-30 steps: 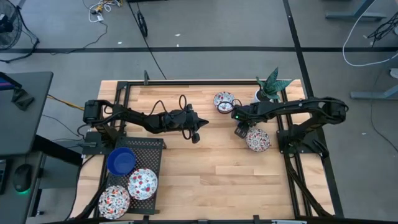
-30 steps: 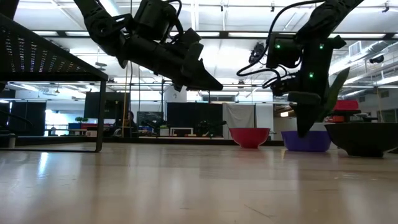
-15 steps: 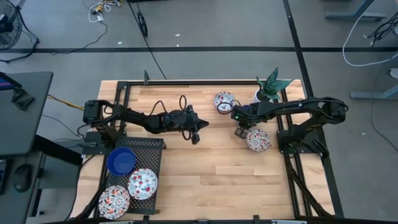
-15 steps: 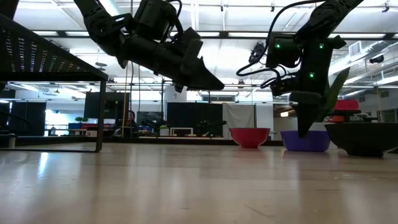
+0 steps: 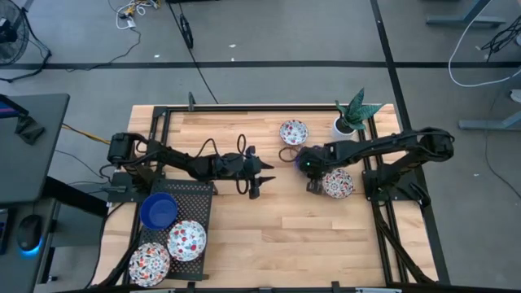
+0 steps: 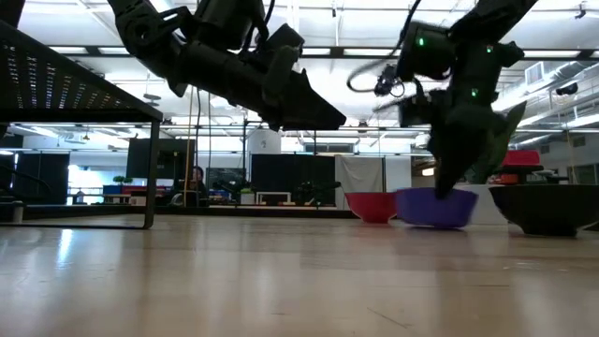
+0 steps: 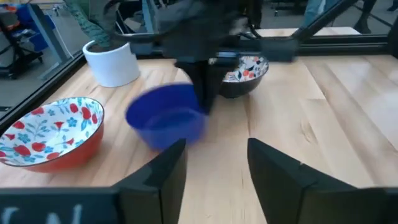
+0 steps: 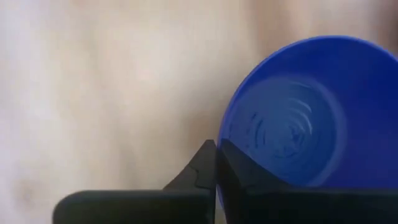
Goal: Pick & Place Mini bowls
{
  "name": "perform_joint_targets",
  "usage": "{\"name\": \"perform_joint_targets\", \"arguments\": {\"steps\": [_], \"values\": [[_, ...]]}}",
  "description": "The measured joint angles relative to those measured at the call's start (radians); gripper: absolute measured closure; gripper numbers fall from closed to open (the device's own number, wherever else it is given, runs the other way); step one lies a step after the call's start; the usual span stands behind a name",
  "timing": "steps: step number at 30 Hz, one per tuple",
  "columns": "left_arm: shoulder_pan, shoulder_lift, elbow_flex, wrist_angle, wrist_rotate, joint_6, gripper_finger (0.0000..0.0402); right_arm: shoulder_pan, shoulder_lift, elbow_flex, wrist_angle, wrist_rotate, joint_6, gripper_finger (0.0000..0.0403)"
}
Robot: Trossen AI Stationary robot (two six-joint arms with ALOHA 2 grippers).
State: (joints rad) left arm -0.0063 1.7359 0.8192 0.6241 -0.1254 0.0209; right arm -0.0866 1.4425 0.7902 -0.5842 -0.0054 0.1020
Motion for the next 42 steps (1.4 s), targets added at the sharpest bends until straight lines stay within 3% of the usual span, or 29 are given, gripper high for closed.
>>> {"name": "perform_joint_targets", "arguments": {"steps": [4, 10, 14, 24, 33, 42], "values": [[-0.012, 0.000, 0.000, -0.018, 0.012, 0.015, 0.0213, 0.070, 0.000, 0.000, 0.116, -0.117, -0.110, 0.0397], [-0.032, 0.000, 0.000, -0.022, 0.186, 0.093, 0.0209, 0.174, 0.000, 0.000, 0.150, -0.321, -0.297, 0.0398], [-0.041, 0.000, 0.000, -0.002, 0.320, 0.096, 0.0209, 0.204, -0.004, 0.000, 0.188, -0.458, -0.298, 0.0398], [-0.076, 0.000, 0.001, 0.062, 0.491, 0.088, 0.0209, 0.210, -0.004, 0.000, 0.421, -0.818, -0.341, 0.0398], [-0.092, 0.000, 0.001, 0.068, 0.502, 0.015, 0.0209, 0.189, -0.004, 0.000, 0.556, -0.852, -0.341, 0.0398], [-0.094, 0.000, 0.001, 0.081, 0.606, 0.011, 0.0223, 0.164, -0.004, 0.000, 0.586, -0.850, -0.325, 0.0398]]}}
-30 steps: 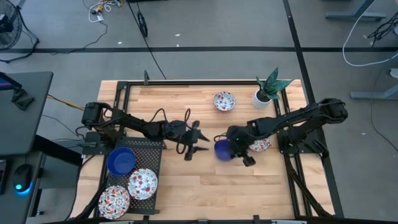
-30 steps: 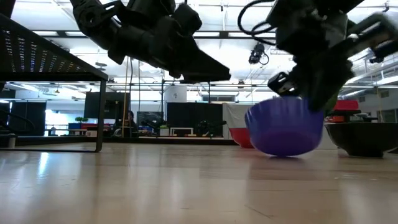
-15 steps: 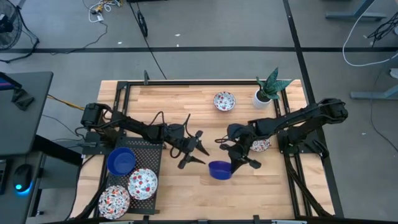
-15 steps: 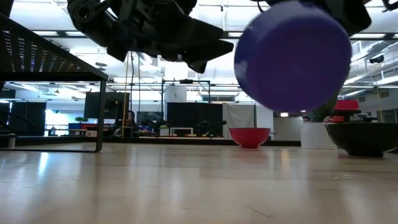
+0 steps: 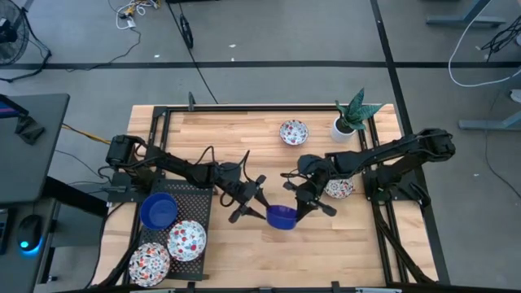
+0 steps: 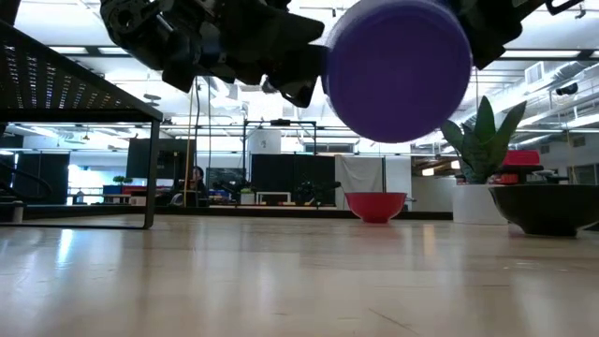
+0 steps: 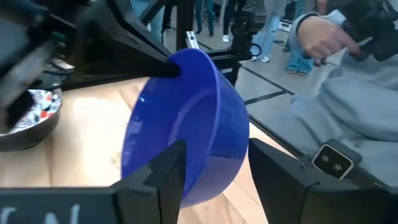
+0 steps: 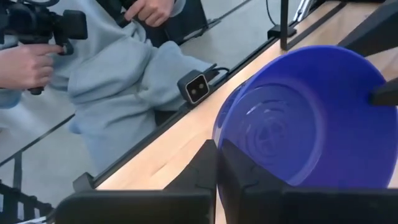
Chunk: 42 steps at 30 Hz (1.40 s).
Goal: Pick & Place Mini bowls
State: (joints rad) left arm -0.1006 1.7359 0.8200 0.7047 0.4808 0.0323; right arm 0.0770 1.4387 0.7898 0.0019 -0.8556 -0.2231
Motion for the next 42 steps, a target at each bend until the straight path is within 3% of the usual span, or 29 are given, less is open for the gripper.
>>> {"name": "perform_joint_targets", "arguments": {"steps": [9, 15, 20, 29, 35, 42], "values": [[0.000, 0.000, 0.000, 0.030, 0.048, 0.005, 0.0280, -0.020, 0.000, 0.000, 0.022, 0.001, 0.007, 0.0398], [0.000, 0.000, 0.000, 0.038, 0.066, 0.007, 0.0337, -0.021, 0.000, 0.000, 0.021, 0.000, 0.009, 0.0398], [0.000, 0.000, 0.000, 0.037, 0.141, 0.043, 0.0388, -0.022, -0.001, 0.000, 0.029, 0.037, 0.009, 0.0385], [0.000, 0.001, 0.000, 0.041, 0.224, 0.081, 0.0396, -0.037, -0.001, 0.000, 0.201, 0.092, 0.064, 0.0313], [0.000, 0.001, 0.000, 0.041, 0.219, 0.085, 0.0396, -0.056, -0.001, 0.000, 0.370, 0.100, 0.048, 0.0259], [0.002, 0.001, 0.000, 0.040, 0.161, 0.098, 0.0396, -0.012, -0.105, 0.000, 0.413, 0.129, 0.010, 0.0247]]}}
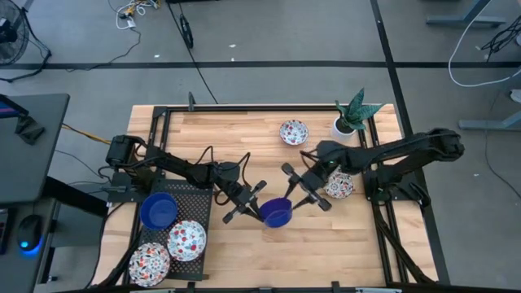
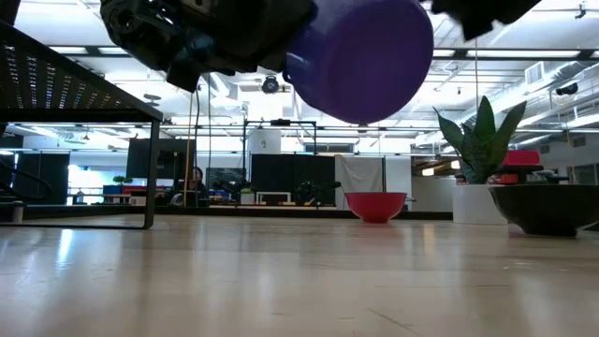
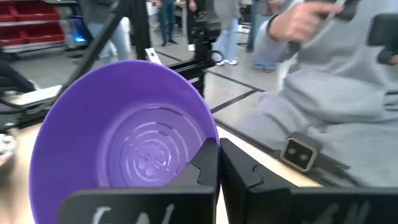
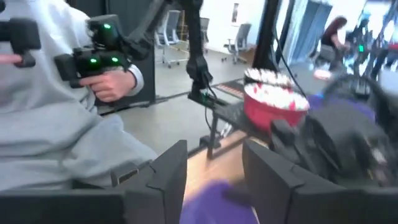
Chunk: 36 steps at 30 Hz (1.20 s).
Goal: Pick & Place Mini bowls
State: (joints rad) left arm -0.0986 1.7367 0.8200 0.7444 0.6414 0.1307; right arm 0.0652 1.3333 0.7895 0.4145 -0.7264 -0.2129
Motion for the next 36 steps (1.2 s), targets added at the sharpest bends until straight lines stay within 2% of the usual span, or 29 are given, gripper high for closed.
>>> {"name": "perform_joint_targets", "arguments": {"steps": [3, 6, 9, 11, 15, 19, 23, 28, 32, 36], "values": [[0.000, 0.000, 0.000, 0.000, -0.054, 0.038, 0.0397, 0.074, -0.068, 0.000, -0.058, 0.087, -0.062, 0.0258], [0.000, -0.010, 0.003, -0.012, -0.151, 0.056, 0.0396, 0.169, -0.129, 0.000, -0.153, 0.196, -0.103, 0.0277], [0.000, -0.026, 0.037, -0.119, -0.244, 0.092, 0.0396, 0.264, -0.171, 0.000, -0.297, 0.338, -0.087, 0.0300], [0.000, -0.029, 0.095, -0.242, -0.307, 0.124, 0.0397, 0.324, -0.189, 0.000, -0.402, 0.416, -0.020, 0.0317], [-0.001, -0.032, 0.269, -0.613, -0.454, 0.174, 0.0397, 0.406, -0.187, 0.000, -0.581, 0.515, 0.190, 0.0349], [-0.010, -0.032, 0.470, -0.990, -0.616, 0.196, 0.0397, 0.460, -0.159, -0.014, -0.685, 0.622, 0.362, 0.0375], [-0.020, -0.032, 0.657, -1.320, -0.706, 0.187, 0.0397, 0.492, -0.146, -0.079, -0.651, 0.718, 0.446, 0.0394], [-0.043, -0.032, 0.869, -1.755, -0.823, 0.069, 0.0398, 0.498, -0.144, -0.199, -0.457, 0.774, 0.487, 0.0400], [-0.068, -0.034, 1.002, -1.995, -0.823, -0.086, 0.0398, 0.498, -0.144, -0.267, -0.309, 0.774, 0.485, 0.0391], [-0.112, -0.033, 1.097, -2.169, -0.811, -0.245, 0.0398, 0.498, -0.144, -0.283, -0.267, 0.774, 0.465, 0.0387]]}}
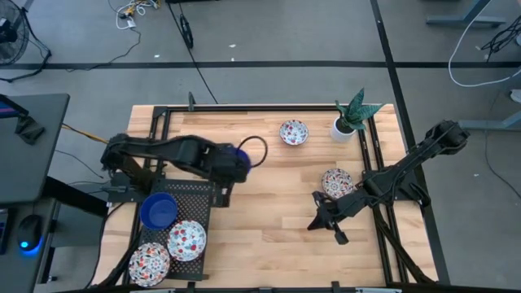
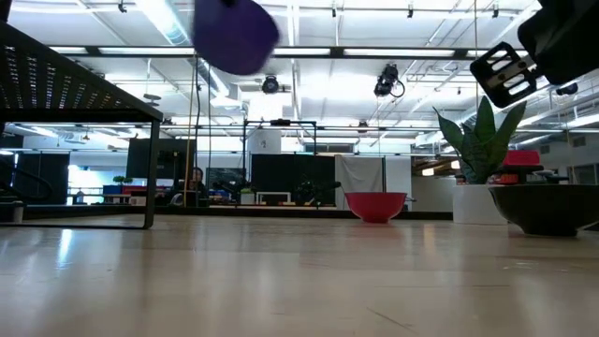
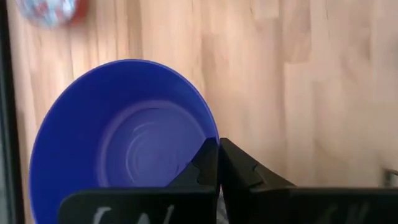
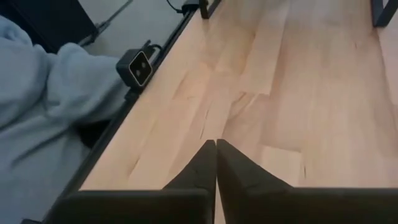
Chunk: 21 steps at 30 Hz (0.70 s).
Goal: Pick & Place Mini bowls
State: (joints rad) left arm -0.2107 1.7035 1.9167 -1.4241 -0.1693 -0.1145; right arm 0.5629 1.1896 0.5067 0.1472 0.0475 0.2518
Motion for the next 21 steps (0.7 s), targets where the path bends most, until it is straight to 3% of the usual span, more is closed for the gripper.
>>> {"name": "perform_joint_targets", "arguments": {"steps": [4, 11, 21], "values": [[-0.054, 0.000, 0.074, -0.148, -0.016, -0.185, 0.0398, 0.000, 0.000, 0.000, 0.022, 0.000, -0.040, 0.0386], [-0.172, -0.027, 0.090, -0.147, 0.021, -0.467, 0.0398, -0.001, 0.000, 0.000, 0.041, -0.003, -0.107, 0.0386], [-0.416, -0.084, 0.089, -0.146, -0.017, -0.913, 0.0398, -0.001, 0.000, 0.000, 0.044, -0.003, -0.180, 0.0385]]}}
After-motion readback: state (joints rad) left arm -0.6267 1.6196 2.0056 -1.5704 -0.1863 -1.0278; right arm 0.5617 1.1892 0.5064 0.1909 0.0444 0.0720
